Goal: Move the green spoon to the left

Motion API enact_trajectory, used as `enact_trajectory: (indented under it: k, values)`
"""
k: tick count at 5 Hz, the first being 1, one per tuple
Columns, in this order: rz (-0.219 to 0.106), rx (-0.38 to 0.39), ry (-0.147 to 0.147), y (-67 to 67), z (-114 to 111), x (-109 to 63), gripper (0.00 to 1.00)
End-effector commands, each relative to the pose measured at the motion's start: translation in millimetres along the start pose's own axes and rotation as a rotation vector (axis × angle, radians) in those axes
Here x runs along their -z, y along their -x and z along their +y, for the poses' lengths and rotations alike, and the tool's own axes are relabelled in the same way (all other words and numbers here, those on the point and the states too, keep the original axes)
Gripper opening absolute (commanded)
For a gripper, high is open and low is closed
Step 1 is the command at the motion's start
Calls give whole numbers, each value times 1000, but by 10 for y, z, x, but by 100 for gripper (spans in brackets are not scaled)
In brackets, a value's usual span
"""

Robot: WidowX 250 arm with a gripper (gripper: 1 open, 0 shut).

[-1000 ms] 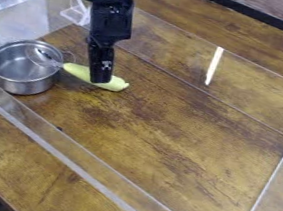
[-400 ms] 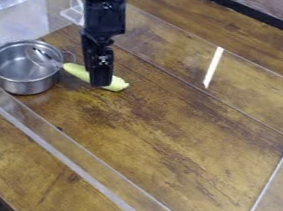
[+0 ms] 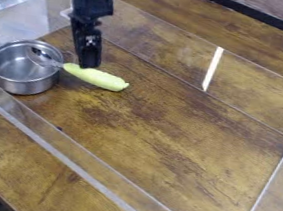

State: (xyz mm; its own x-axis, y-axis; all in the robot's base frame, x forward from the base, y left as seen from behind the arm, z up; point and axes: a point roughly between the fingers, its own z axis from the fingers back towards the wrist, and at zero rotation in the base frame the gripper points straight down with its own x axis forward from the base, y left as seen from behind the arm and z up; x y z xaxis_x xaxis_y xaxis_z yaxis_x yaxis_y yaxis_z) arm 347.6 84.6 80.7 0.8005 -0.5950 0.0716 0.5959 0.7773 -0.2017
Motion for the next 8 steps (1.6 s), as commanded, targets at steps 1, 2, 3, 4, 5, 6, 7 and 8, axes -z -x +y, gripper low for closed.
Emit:
enact_trajectory:
  k: [1,2,3,4,5,6,7,8]
  values:
    - [-68,17,-86,-142,-48,-385,100]
    - [-71,40,-73,-288,-119,-358,100]
    - [-64,70,-62,-307,-112,-252,100]
    - [-52,112,-46,-256,-5,-156,100]
    - [-62,68,-31,-234,30,-127,100]
    - [-66,26,-26,-234,54,-112,100]
    - [-62,39,-20,-189,134,-46,0]
    - [-69,44,-4,-137,172,-24,100]
